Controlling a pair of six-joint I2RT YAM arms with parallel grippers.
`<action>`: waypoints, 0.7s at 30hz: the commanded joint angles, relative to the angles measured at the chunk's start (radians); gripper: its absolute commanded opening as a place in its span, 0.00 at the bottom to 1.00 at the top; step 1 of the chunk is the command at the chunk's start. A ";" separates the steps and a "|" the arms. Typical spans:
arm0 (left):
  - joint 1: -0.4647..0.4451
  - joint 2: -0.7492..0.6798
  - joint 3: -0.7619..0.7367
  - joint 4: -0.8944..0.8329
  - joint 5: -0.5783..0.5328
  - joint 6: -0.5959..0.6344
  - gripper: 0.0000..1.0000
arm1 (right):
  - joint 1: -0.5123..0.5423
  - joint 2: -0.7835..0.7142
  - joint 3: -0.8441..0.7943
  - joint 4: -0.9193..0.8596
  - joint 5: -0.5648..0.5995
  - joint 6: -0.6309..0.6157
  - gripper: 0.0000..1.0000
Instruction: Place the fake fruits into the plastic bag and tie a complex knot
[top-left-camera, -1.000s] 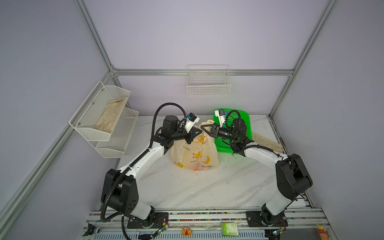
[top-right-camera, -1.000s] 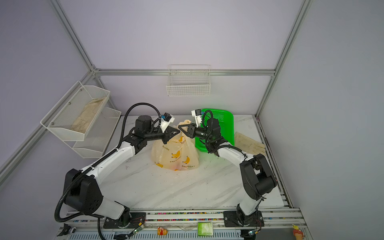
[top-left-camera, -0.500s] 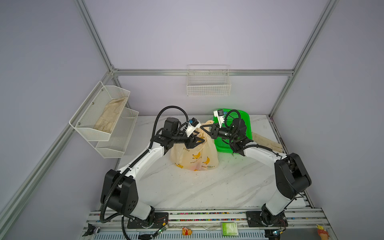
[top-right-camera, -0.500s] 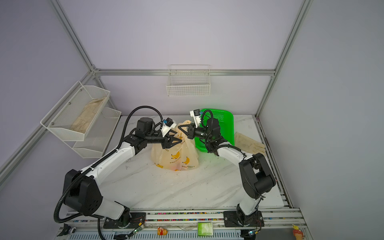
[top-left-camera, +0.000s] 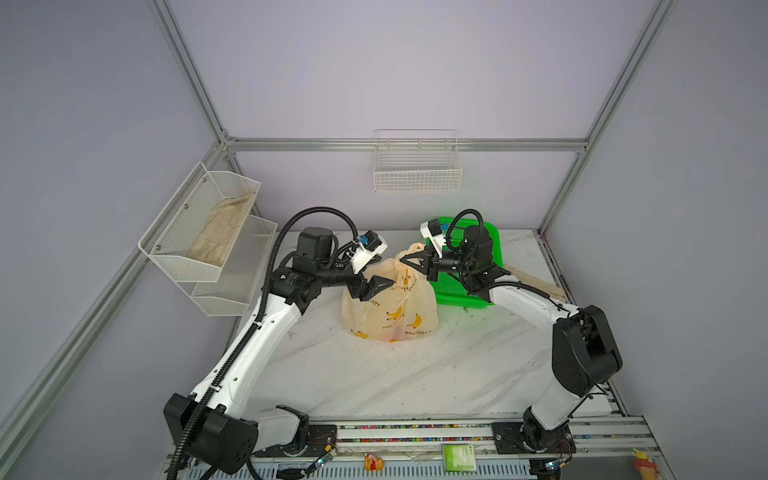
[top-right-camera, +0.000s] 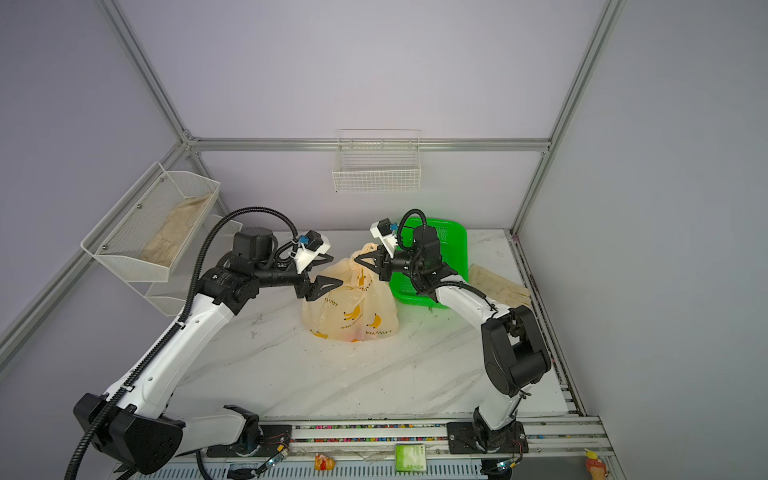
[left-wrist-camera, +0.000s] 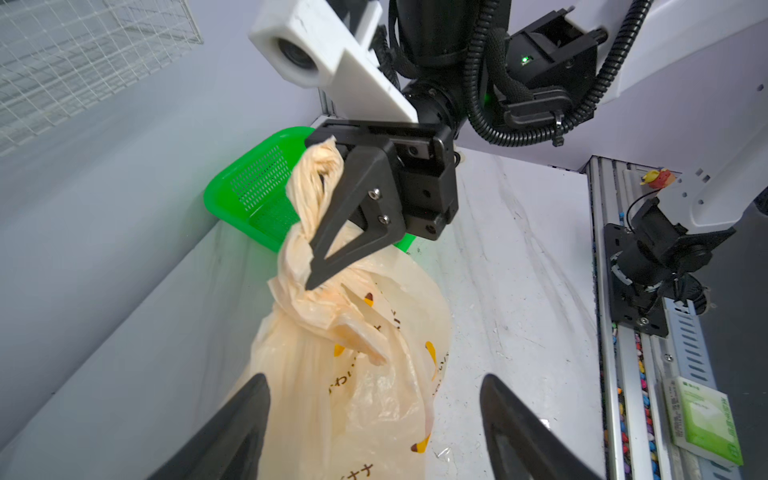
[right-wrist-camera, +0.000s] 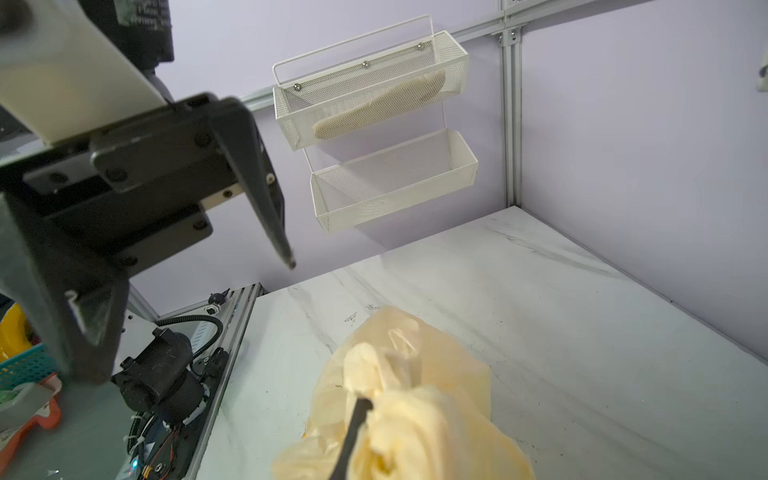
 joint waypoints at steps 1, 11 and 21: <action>0.016 0.065 0.134 -0.051 0.003 0.127 0.78 | -0.002 -0.008 0.034 -0.013 -0.081 -0.063 0.00; 0.022 0.259 0.298 -0.182 0.110 0.315 0.81 | 0.004 -0.003 0.057 -0.016 -0.095 -0.037 0.00; 0.023 0.358 0.358 -0.196 0.189 0.299 0.59 | 0.015 0.003 0.070 -0.024 -0.085 -0.033 0.00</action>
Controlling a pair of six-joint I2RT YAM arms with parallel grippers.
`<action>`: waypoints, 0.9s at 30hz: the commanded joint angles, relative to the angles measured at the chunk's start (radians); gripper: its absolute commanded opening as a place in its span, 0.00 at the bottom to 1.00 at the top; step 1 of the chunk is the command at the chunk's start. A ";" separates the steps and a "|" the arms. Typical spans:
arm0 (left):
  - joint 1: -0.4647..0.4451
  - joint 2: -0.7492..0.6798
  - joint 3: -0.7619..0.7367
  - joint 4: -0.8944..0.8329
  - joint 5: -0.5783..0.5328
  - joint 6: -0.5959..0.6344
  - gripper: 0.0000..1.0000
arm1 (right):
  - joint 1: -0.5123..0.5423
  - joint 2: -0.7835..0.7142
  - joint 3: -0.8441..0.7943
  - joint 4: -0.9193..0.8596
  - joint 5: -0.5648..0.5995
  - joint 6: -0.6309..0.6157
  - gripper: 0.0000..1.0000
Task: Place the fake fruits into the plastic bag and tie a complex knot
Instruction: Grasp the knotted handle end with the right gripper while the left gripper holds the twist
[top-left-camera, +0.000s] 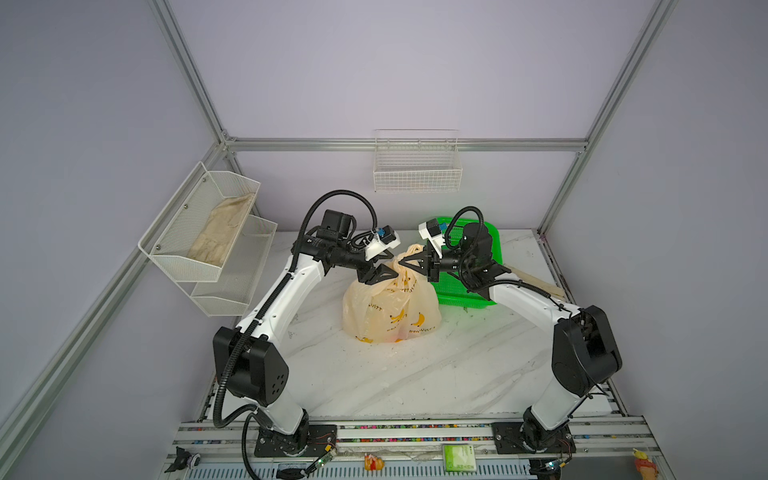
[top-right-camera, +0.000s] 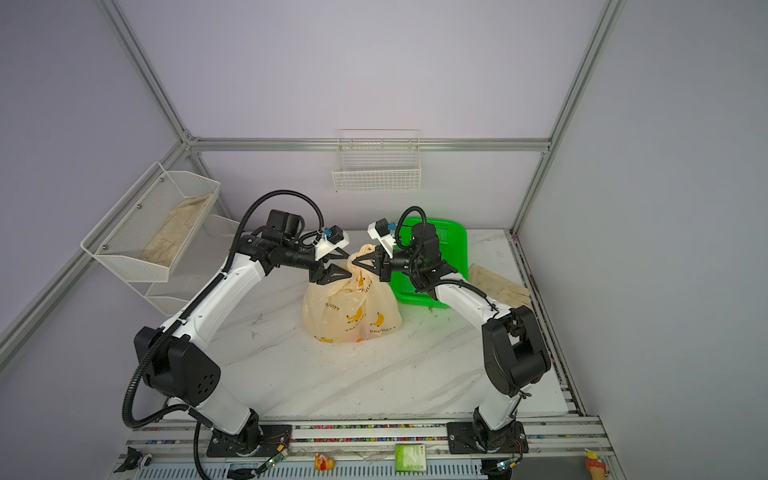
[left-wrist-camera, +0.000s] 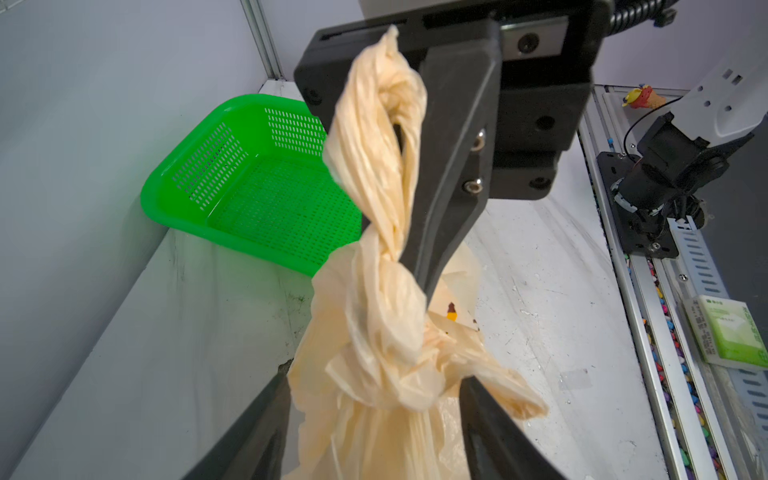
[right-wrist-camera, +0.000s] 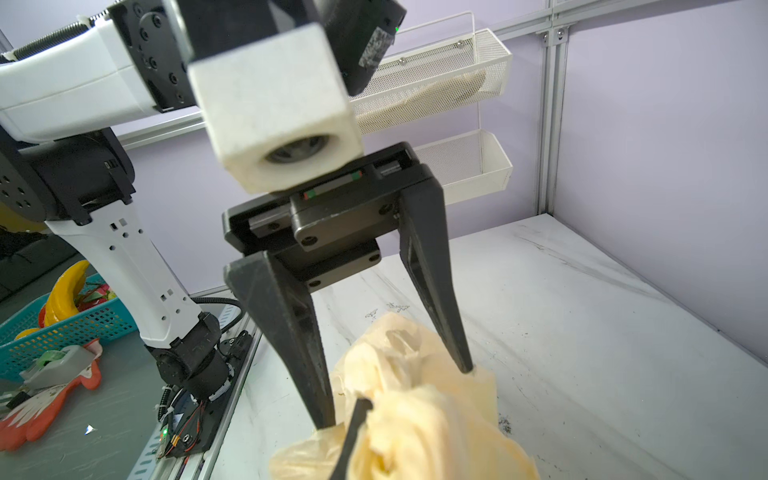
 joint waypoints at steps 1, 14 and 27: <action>0.005 0.011 0.110 -0.008 0.064 0.002 0.58 | 0.010 0.003 0.032 0.014 -0.011 -0.012 0.00; 0.000 0.055 0.115 -0.009 0.088 -0.018 0.43 | 0.021 0.011 0.032 0.056 0.003 0.022 0.00; -0.010 0.083 0.125 0.006 0.099 -0.040 0.23 | 0.021 0.023 0.016 0.123 0.020 0.079 0.00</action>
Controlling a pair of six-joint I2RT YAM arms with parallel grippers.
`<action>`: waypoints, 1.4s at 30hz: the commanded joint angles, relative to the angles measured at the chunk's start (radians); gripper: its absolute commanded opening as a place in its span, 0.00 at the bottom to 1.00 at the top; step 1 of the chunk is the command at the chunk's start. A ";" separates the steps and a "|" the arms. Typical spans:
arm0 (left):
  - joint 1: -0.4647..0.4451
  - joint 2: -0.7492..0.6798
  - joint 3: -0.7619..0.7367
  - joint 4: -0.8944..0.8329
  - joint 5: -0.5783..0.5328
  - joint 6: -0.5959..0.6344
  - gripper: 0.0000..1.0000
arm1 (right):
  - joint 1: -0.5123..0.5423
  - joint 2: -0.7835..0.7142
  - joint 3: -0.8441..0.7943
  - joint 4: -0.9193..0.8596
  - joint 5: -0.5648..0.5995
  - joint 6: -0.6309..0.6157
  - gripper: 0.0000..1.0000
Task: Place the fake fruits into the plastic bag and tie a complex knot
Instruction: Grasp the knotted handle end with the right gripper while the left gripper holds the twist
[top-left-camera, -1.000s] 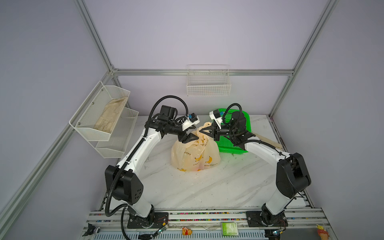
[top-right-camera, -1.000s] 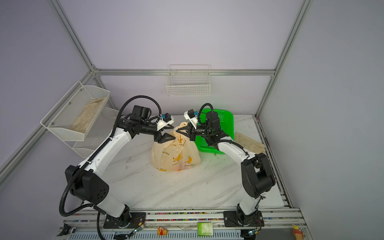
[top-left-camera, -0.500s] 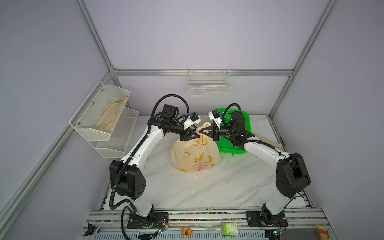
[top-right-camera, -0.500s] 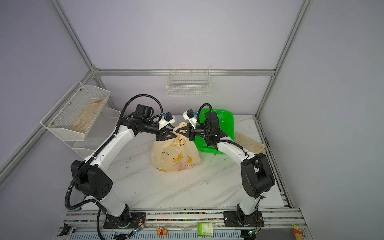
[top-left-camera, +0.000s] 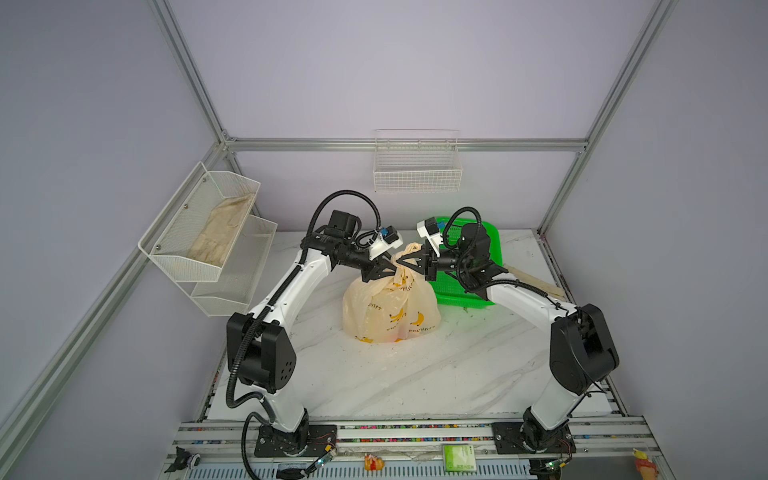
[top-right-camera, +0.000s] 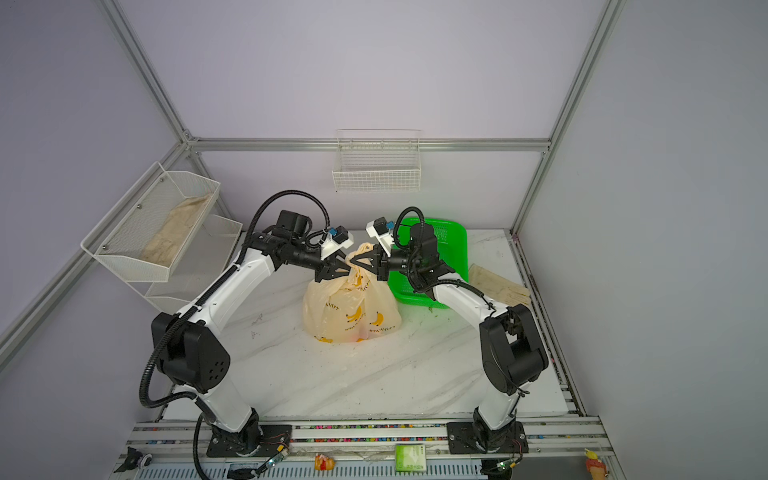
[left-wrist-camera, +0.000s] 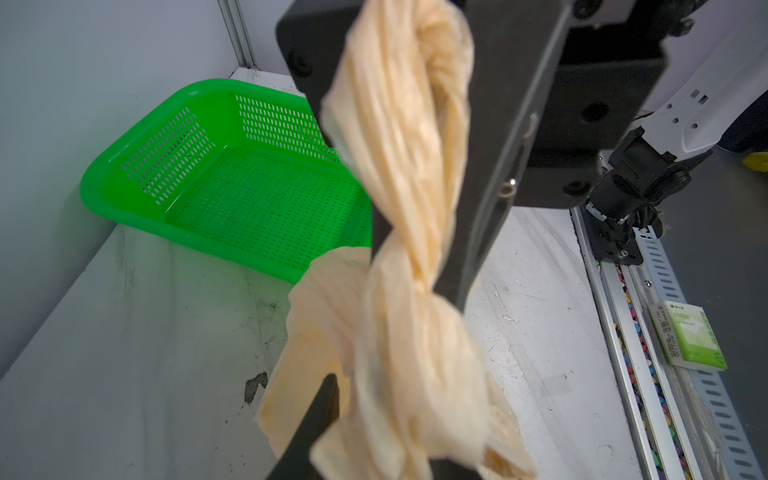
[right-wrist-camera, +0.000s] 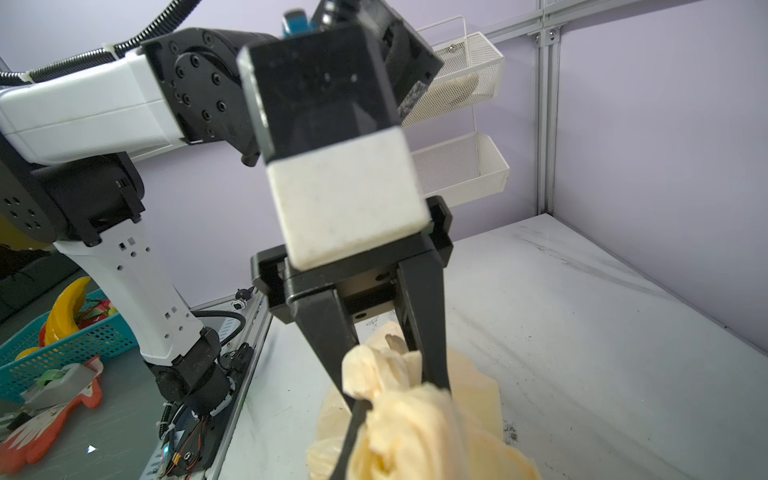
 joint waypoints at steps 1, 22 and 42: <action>-0.008 -0.001 0.095 0.025 0.038 -0.028 0.21 | 0.009 0.004 0.009 0.074 -0.002 0.015 0.00; -0.032 -0.110 -0.027 0.147 -0.108 -0.028 0.00 | -0.010 -0.018 -0.020 -0.048 0.102 -0.128 0.40; -0.057 -0.125 -0.058 0.178 -0.170 -0.030 0.00 | -0.008 0.031 0.056 -0.309 0.154 -0.341 0.18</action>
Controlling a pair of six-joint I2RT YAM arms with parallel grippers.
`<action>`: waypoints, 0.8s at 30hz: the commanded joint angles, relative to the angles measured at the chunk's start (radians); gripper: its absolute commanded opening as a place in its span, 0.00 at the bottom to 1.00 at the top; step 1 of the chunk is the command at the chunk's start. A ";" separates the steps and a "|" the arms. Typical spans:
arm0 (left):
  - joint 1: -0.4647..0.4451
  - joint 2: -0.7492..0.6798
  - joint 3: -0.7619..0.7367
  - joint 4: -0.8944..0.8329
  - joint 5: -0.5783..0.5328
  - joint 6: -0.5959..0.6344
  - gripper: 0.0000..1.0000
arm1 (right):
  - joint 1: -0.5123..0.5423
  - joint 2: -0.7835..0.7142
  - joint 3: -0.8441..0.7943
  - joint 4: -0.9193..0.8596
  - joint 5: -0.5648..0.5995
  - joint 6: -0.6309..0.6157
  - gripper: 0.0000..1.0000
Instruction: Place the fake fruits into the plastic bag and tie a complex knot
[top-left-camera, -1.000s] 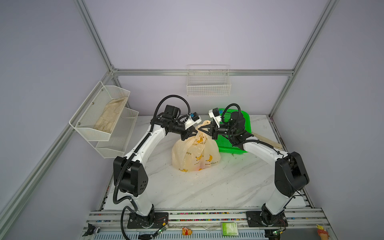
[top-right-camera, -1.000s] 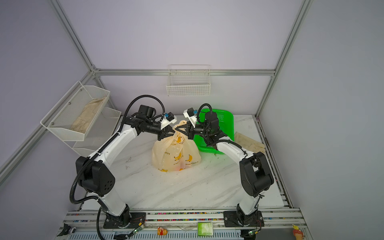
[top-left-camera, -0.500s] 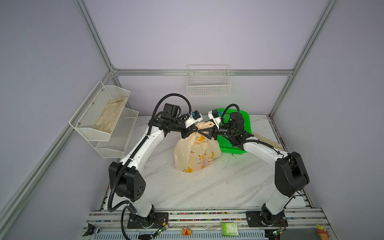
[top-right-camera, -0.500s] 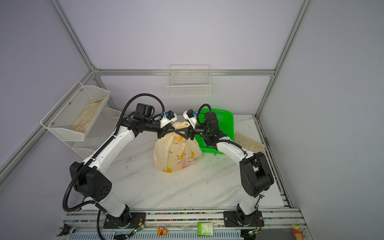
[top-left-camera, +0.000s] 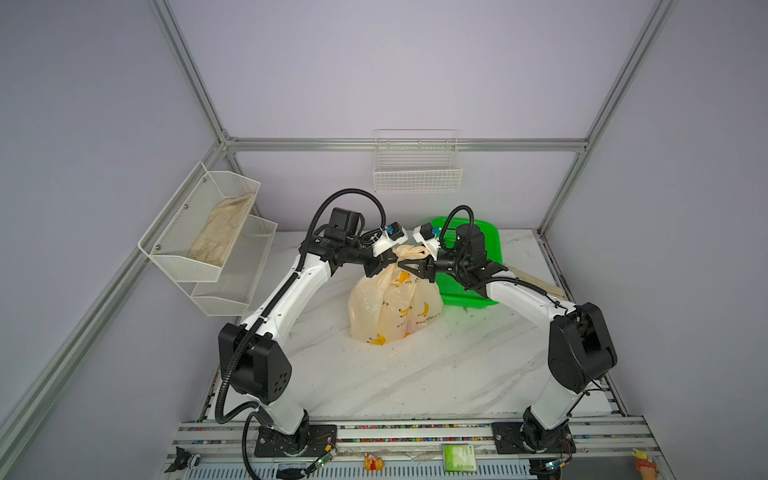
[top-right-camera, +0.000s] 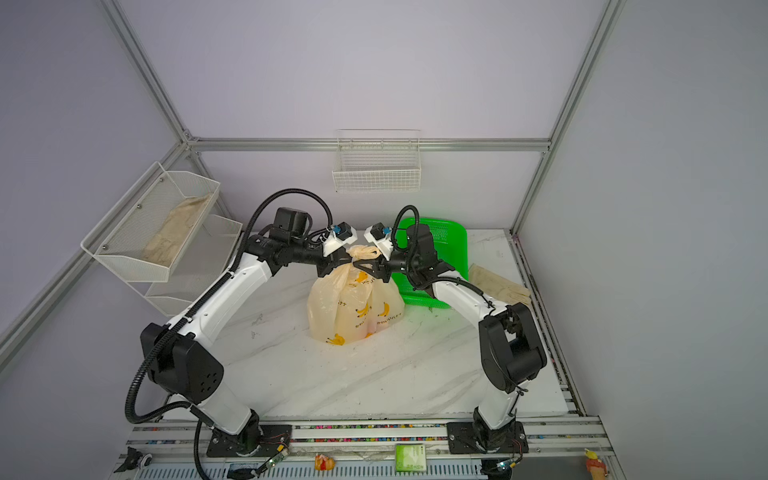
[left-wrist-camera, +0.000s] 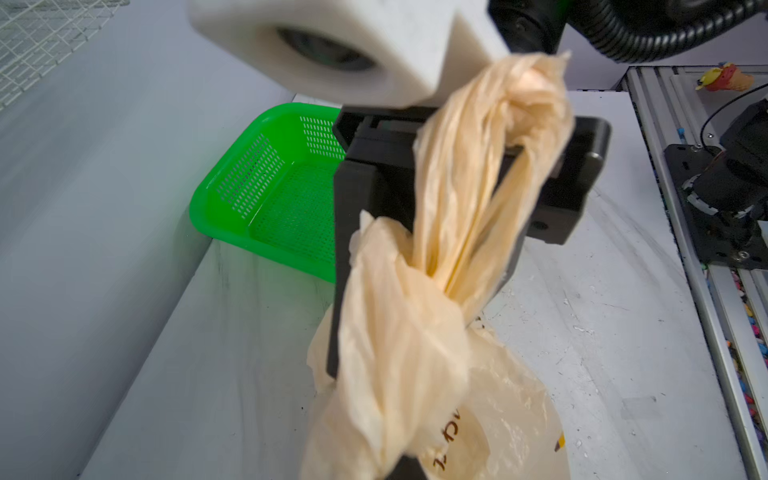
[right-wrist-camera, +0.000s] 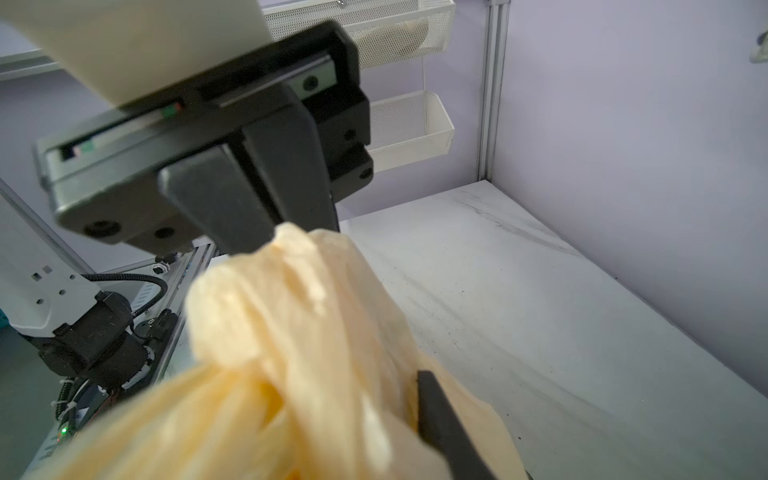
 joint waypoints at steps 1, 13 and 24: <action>-0.010 -0.053 -0.033 0.043 0.020 0.000 0.00 | 0.000 0.019 0.024 -0.063 0.004 -0.066 0.14; -0.008 -0.072 -0.025 -0.001 -0.011 0.051 0.10 | -0.003 0.006 0.024 -0.113 0.033 -0.117 0.00; -0.005 -0.041 0.040 -0.149 -0.071 0.125 0.34 | -0.003 -0.013 0.039 -0.171 0.019 -0.160 0.00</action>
